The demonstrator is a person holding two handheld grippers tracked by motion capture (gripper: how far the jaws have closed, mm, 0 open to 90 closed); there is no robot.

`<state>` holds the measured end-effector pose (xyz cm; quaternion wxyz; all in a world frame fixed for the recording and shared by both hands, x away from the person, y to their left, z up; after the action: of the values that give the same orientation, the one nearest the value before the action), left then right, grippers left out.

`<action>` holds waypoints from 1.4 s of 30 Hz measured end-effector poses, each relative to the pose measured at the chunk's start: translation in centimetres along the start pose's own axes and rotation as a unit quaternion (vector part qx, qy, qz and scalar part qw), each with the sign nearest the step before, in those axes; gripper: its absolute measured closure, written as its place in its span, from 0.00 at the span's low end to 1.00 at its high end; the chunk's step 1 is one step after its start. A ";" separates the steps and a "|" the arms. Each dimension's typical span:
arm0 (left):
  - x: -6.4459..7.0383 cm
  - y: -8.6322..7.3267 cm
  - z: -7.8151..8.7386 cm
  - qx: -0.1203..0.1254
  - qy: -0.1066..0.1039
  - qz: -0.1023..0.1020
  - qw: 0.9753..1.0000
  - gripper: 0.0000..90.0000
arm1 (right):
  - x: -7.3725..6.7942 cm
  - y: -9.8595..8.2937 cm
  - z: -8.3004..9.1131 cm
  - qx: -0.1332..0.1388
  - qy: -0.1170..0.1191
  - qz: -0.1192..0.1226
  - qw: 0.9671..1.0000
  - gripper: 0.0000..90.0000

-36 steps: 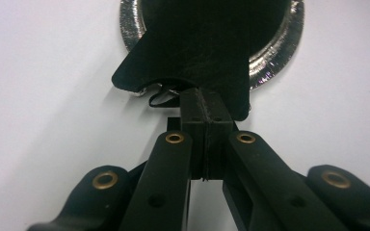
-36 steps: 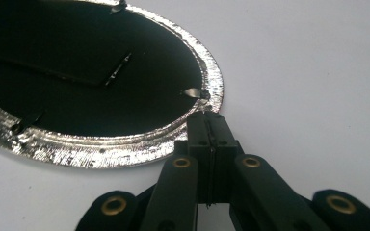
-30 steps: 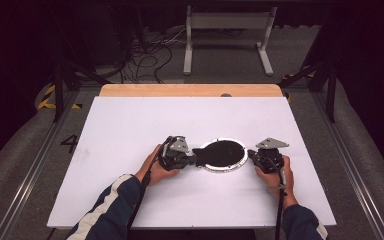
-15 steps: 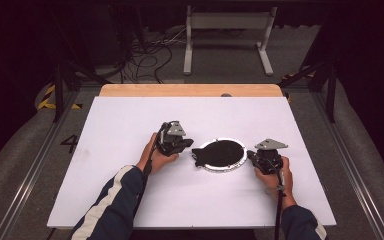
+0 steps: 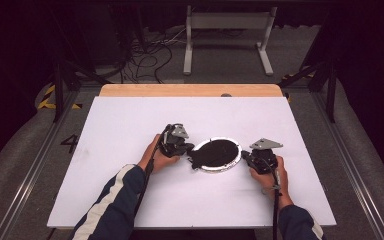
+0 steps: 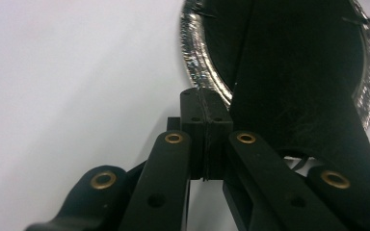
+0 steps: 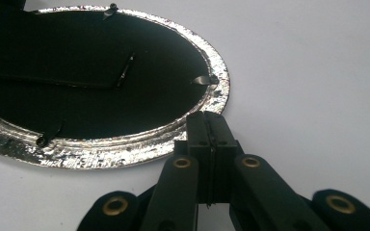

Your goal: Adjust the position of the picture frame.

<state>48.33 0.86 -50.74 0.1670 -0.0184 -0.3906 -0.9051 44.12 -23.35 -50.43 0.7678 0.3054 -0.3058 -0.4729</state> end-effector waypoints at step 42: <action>6.7 -3.9 2.3 -0.006 -0.018 -0.024 1.000 1.00 | -5.5 0.7 0.5 0.000 0.072 0.027 0.997 1.00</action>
<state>40.60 3.07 -50.73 0.1381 -0.0267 -0.3889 -0.9105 42.09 -18.21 -50.56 0.8006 0.3297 -0.2580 -0.4287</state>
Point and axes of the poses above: each handheld gripper's, and its own axes: z roughly backward along the jaws, y roughly out of its top, x roughly to its right, the point moved 7 cm from there along -z, roughly forward along the jaws, and after that the axes turned 11 degrees about -y, right-handed, at the moved point
